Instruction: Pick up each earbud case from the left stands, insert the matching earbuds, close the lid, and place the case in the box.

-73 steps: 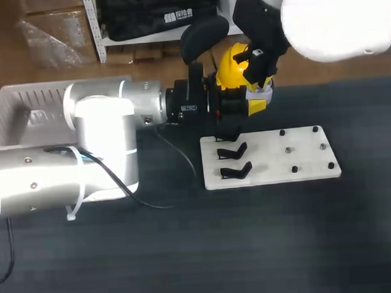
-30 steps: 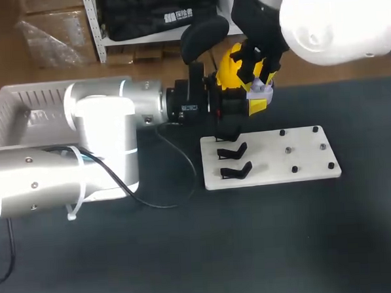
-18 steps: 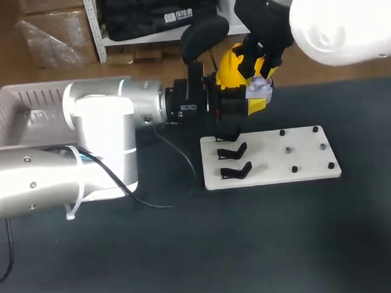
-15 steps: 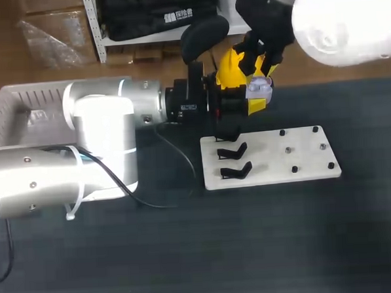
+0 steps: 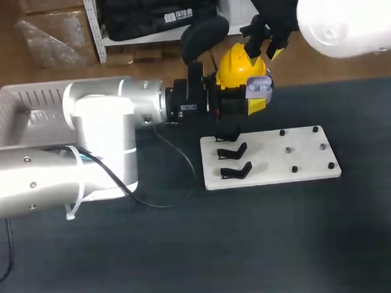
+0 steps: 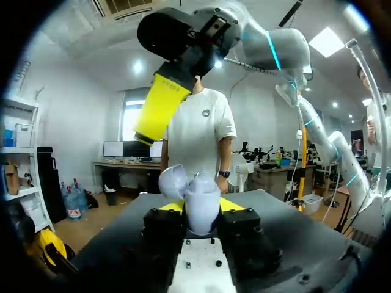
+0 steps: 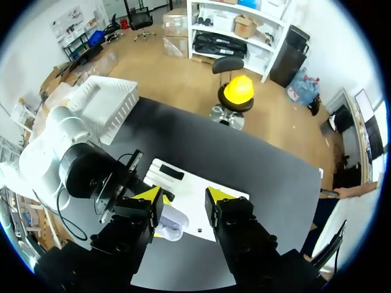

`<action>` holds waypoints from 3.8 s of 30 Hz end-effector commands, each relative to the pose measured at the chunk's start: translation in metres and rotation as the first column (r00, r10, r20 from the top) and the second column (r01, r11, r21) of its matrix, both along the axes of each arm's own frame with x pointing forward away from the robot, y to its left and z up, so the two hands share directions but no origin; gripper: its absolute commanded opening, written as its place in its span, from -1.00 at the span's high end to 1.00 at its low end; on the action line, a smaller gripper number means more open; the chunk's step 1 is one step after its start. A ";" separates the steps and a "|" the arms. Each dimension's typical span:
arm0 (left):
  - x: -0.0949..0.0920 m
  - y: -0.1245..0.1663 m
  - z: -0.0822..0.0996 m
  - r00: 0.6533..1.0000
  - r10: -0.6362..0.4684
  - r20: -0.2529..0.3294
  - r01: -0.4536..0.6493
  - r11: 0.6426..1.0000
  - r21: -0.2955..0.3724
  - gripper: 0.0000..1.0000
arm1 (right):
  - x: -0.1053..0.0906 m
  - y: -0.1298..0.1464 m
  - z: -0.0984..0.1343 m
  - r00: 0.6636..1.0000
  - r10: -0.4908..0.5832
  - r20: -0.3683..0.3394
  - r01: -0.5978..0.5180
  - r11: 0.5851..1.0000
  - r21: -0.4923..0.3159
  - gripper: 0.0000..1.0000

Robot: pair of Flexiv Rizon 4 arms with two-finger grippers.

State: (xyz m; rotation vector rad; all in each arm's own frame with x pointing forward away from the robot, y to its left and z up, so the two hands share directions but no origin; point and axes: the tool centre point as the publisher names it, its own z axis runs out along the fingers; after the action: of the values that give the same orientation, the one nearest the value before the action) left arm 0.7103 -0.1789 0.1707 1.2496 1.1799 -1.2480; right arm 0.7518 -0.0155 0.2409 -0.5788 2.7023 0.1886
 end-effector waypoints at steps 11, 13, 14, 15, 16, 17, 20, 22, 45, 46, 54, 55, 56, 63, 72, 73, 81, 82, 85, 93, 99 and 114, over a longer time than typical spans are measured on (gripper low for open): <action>0.000 0.000 0.000 1.000 0.002 0.001 -0.002 1.000 -0.001 1.00 | 0.025 -0.001 -0.012 1.000 -0.004 -0.007 0.004 1.000 -0.031 0.10; 0.000 0.000 0.000 1.000 0.002 0.001 -0.002 1.000 -0.001 1.00 | 0.025 -0.004 -0.012 1.000 -0.019 -0.010 0.019 1.000 -0.007 0.09; 0.000 0.000 0.000 1.000 0.002 0.001 -0.002 1.000 -0.001 1.00 | 0.026 -0.005 -0.014 1.000 -0.030 -0.005 0.030 0.999 -0.018 0.11; 0.000 0.000 0.000 1.000 0.002 0.001 -0.002 1.000 -0.001 1.00 | 0.026 -0.007 -0.015 0.999 -0.032 -0.006 0.032 0.999 -0.014 0.12; 0.000 0.000 0.000 1.000 0.002 0.001 -0.002 1.000 -0.001 1.00 | 0.026 -0.008 -0.015 0.999 -0.035 -0.007 0.035 0.999 -0.013 0.14; 0.000 0.000 0.000 1.000 0.002 0.001 -0.002 1.000 -0.001 1.00 | 0.026 -0.010 -0.017 0.999 -0.048 -0.012 0.048 0.999 -0.002 0.14; 0.000 0.000 0.000 1.000 0.002 0.001 -0.002 1.000 -0.001 1.00 | 0.029 -0.010 -0.023 0.999 -0.045 -0.023 0.044 0.999 -0.015 0.11; 0.000 0.000 0.000 1.000 0.002 0.001 -0.002 1.000 -0.001 1.00 | 0.028 -0.011 -0.023 0.999 -0.045 -0.027 0.045 0.999 -0.007 0.06; 0.000 0.000 0.000 1.000 0.002 0.001 -0.002 1.000 -0.001 1.00 | 0.021 -0.009 -0.034 0.996 -0.072 -0.059 0.072 0.997 0.004 -0.13; 0.000 0.000 0.000 1.000 0.002 0.001 -0.002 1.000 -0.001 1.00 | 0.019 -0.009 -0.034 0.996 -0.072 -0.060 0.072 0.997 0.005 -0.14; 0.000 0.000 0.000 1.000 0.002 0.001 -0.002 1.000 -0.001 1.00 | 0.012 -0.014 -0.033 0.993 -0.095 -0.065 0.097 0.995 0.026 -0.31; 0.000 0.000 0.000 1.000 0.002 0.001 -0.002 1.000 -0.001 1.00 | 0.011 -0.015 -0.034 0.993 -0.097 -0.066 0.099 0.995 0.028 -0.29; 0.000 0.000 0.000 1.000 0.002 0.001 -0.002 1.000 -0.001 1.00 | 0.010 -0.015 -0.034 0.993 -0.099 -0.066 0.102 0.994 0.029 -0.29; 0.000 0.000 0.000 1.000 0.002 0.001 -0.002 1.000 -0.001 1.00 | 0.000 -0.013 -0.036 0.991 -0.109 -0.074 0.112 0.993 0.038 -0.09; 0.000 0.000 0.000 1.000 0.002 0.001 -0.002 1.000 -0.001 1.00 | -0.014 -0.015 -0.027 0.991 -0.123 -0.054 0.126 0.990 0.058 -0.25; 0.000 0.000 0.000 1.000 0.002 0.001 -0.002 1.000 -0.001 1.00 | -0.016 -0.015 -0.027 0.991 -0.123 -0.054 0.126 0.990 0.059 -0.22; 0.000 0.000 0.000 1.000 0.002 0.001 -0.002 1.000 -0.001 1.00 | -0.024 -0.017 -0.029 0.990 -0.129 -0.059 0.133 0.989 0.067 -0.19; 0.000 0.000 0.000 1.000 0.002 0.001 -0.002 1.000 -0.001 1.00 | -0.025 -0.017 -0.029 0.990 -0.130 -0.059 0.133 0.989 0.067 -0.20; 0.000 0.000 0.000 1.000 0.002 0.001 -0.002 1.000 -0.001 1.00 | -0.028 -0.021 -0.027 0.987 -0.148 -0.059 0.152 0.986 0.073 -0.15; 0.000 0.000 0.000 1.000 0.002 0.001 -0.002 1.000 -0.001 1.00 | -0.029 -0.050 0.016 0.985 -0.174 0.004 0.173 0.983 0.063 -0.76; -0.003 0.006 0.007 1.000 0.009 0.017 -0.009 1.000 0.005 1.00 | -0.046 -0.066 0.020 0.983 -0.184 0.025 0.182 0.981 0.060 -1.00; -0.028 0.125 0.060 0.977 0.177 0.120 -0.195 0.968 0.159 1.00 | -0.088 -0.094 0.016 0.989 -0.019 0.147 -0.014 0.976 0.217 -1.00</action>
State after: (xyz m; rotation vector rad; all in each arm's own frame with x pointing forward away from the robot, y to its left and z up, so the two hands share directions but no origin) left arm 0.7111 -0.0959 0.2214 1.3321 1.2244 -1.0589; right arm 0.6841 -0.0968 0.2582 -0.5023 2.6134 0.3686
